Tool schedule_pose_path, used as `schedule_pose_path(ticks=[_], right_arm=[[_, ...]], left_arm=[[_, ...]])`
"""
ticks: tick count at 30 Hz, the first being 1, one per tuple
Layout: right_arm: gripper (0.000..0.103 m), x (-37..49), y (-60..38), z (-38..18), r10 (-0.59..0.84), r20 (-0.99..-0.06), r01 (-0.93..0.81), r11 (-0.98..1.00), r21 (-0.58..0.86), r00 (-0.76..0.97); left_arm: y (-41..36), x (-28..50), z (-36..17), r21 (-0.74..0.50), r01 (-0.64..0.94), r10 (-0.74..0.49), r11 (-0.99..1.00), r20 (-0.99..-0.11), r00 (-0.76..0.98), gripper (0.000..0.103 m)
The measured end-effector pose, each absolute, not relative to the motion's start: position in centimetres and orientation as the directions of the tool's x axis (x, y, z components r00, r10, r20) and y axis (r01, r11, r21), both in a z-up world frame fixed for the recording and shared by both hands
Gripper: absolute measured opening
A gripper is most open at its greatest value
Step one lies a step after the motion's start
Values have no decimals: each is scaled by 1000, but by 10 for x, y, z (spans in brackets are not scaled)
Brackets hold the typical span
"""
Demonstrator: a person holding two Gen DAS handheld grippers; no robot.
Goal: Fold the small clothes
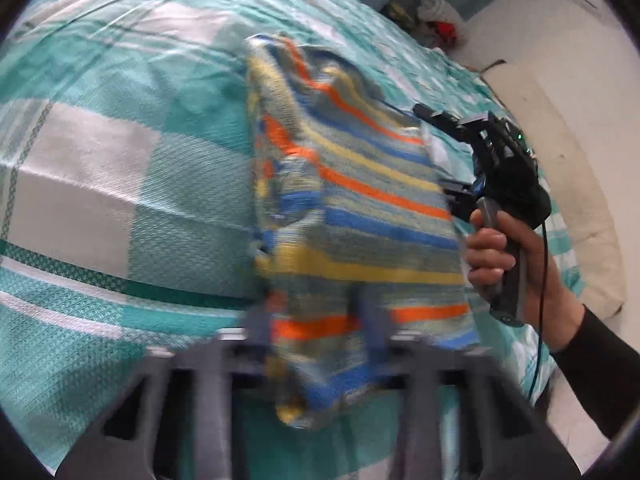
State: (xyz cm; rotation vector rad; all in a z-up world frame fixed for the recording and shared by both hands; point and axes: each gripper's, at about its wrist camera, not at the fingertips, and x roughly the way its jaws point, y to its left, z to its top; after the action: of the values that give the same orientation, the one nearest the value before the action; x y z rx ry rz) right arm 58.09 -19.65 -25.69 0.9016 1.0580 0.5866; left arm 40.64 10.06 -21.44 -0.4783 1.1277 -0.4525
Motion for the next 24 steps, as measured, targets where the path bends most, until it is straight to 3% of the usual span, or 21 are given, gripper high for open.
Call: schedule_pose_path(ticks=[1, 2, 3, 6, 16, 18, 19, 20, 21, 22, 23, 24], right_arm=[[57, 587, -187, -257, 760, -531, -6, 575, 818, 375], [29, 590, -182, -256, 731, -579, -16, 625, 780, 360], [19, 591, -176, -253, 700, -623, -32, 673, 739, 349], [17, 585, -165, -221, 657, -642, -131, 732, 669, 395], [16, 559, -142, -100, 714, -510, -377, 692, 615, 479], [16, 561, -140, -95, 707, -516, -372, 700, 610, 484], [16, 562, -142, -102, 698, -533, -351, 708, 613, 478], [23, 566, -145, -111, 669, -573, -312, 736, 601, 473], [38, 565, -153, -119, 604, -632, -255, 789, 559, 485], [51, 565, -160, -128, 537, -681, -199, 835, 513, 497], [74, 558, -168, -135, 473, -721, -149, 872, 467, 507], [79, 550, -174, -135, 436, -738, -130, 891, 436, 516]], left_arm=[[104, 409, -218, -600, 77, -584, 796, -730, 355, 15], [105, 409, -217, -608, 68, -588, 791, -724, 361, 14], [105, 407, -213, -601, 74, -582, 796, -725, 368, 13], [104, 400, -195, -563, 114, -556, 819, -727, 404, 11], [119, 382, -107, -522, 192, -535, 831, -657, 531, 11], [117, 382, -113, -505, 184, -518, 843, -671, 530, 19], [116, 386, -128, -491, 156, -496, 857, -704, 508, 27], [115, 388, -143, -468, 132, -469, 874, -740, 482, 50], [112, 390, -158, -426, 103, -424, 899, -784, 455, 59], [109, 390, -170, -371, 79, -367, 925, -824, 431, 59], [107, 386, -176, -341, 73, -339, 937, -843, 419, 58], [107, 378, -176, -325, 78, -327, 942, -846, 422, 59]])
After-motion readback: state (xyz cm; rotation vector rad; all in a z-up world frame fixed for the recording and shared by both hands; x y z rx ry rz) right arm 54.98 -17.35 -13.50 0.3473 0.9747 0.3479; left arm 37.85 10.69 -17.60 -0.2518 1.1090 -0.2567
